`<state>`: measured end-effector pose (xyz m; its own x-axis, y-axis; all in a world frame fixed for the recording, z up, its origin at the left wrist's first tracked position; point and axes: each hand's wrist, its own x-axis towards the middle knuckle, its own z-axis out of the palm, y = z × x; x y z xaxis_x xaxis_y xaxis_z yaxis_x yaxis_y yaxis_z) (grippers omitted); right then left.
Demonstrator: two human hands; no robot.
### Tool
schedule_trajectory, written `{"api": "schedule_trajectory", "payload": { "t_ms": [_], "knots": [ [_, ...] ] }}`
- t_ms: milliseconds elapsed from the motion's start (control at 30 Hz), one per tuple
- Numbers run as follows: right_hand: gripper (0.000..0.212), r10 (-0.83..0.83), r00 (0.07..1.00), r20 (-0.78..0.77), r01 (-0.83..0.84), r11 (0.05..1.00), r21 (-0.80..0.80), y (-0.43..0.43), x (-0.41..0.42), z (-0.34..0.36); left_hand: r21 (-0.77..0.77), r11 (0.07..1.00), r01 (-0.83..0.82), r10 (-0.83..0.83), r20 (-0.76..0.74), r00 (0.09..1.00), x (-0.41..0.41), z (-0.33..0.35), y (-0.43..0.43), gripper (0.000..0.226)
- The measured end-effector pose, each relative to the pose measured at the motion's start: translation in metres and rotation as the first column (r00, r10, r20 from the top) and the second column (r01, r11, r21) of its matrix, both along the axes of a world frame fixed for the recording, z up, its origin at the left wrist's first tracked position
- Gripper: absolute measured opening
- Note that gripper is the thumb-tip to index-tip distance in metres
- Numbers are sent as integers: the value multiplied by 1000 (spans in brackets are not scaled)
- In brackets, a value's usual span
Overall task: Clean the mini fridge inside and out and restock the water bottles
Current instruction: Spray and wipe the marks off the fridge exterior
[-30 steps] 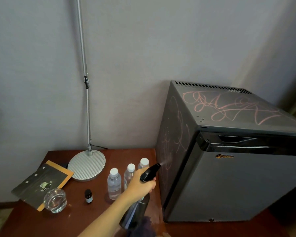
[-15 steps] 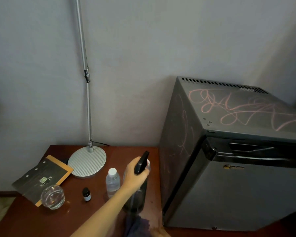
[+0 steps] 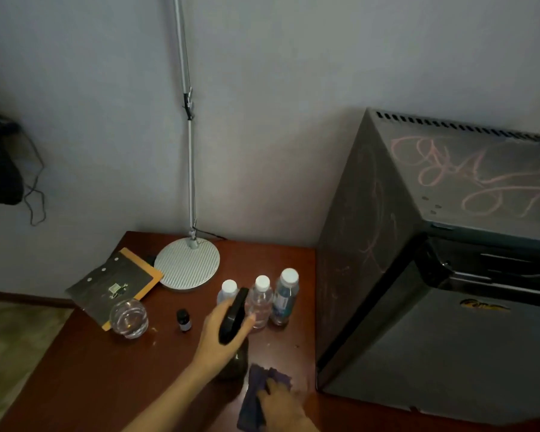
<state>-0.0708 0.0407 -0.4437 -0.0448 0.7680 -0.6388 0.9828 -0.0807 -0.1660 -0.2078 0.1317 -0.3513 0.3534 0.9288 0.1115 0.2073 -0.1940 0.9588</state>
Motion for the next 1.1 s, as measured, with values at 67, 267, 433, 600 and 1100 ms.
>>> {"api": "schedule_trajectory", "payload": {
  "t_ms": [67, 267, 433, 600, 1100],
  "knots": [
    [65, 19, 999, 44, -20, 1000, 23, -5, -12, 0, 36, 999, -28, 28, 7, 1000, -11, -8, -2, 22],
    [68, -37, 998, 48, 34, 998, 50, -18, -11, -16, -8, 992, -130, 129, -17, 991, -58, -34, -7, 13],
    [63, -92, 994, 56, 88, 994, 69, -17, -13, -24, -77, 986, -147, 142, -57, 988, -86, -63, -4, 32],
    [45, -229, 973, 26, 223, 965, 136, -11, -12, -27, -84, 989, -126, 121, -62, 991, -99, -74, 3, 30],
    [29, -174, 950, 258, -46, 741, 670, 85, 42, 189, 64, 994, 85, -60, -319, 946, -146, -20, 6, 110]
  ]
}}
